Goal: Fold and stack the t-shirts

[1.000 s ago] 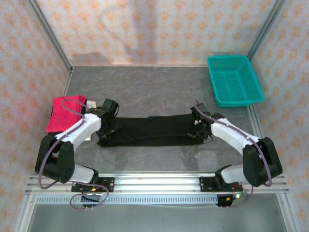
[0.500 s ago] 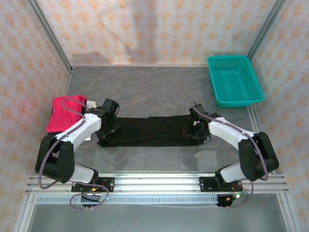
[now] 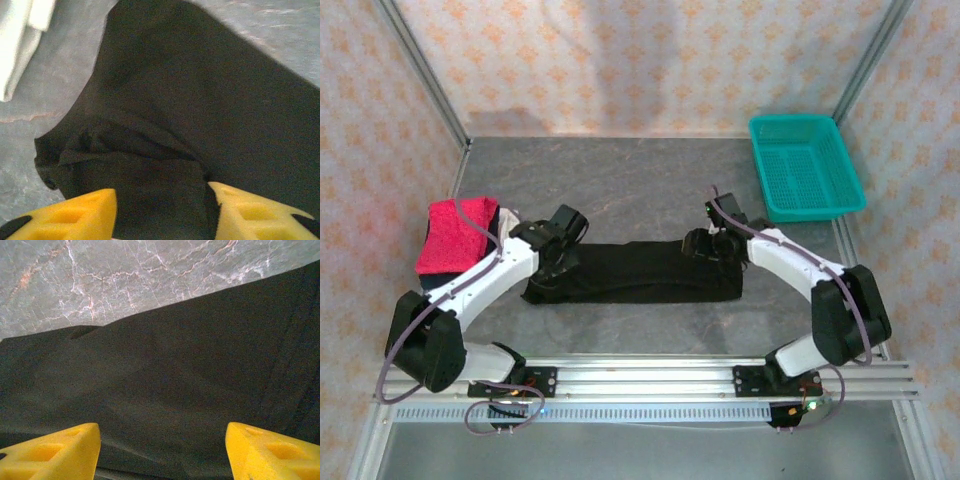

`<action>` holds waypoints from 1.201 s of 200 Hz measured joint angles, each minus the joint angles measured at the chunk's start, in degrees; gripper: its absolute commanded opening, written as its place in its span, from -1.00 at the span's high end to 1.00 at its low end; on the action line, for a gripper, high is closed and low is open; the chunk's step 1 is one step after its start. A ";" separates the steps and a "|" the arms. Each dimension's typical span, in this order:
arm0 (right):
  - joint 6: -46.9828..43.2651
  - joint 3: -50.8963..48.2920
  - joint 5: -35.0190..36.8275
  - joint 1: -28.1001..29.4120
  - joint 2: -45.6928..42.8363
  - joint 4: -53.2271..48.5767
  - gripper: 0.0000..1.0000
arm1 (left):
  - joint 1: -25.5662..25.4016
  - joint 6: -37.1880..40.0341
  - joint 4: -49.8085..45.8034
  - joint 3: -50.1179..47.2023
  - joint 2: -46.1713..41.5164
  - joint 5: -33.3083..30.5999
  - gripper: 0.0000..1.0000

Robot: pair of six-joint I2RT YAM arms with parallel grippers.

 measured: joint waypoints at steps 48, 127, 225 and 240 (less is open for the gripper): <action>0.13 0.07 2.16 0.04 0.33 0.17 -0.26 | 0.24 -2.08 4.46 -3.34 6.21 0.85 0.46; -2.01 3.91 6.84 -0.57 11.32 1.16 0.05 | 3.80 1.75 10.91 -0.70 17.46 -0.26 0.45; 0.81 -7.72 5.40 2.86 2.93 2.75 0.09 | 7.85 12.02 9.14 31.19 41.75 -3.58 0.38; 2.01 -8.57 4.92 4.81 1.92 2.75 0.09 | 8.52 13.62 7.98 39.43 46.99 -3.61 0.36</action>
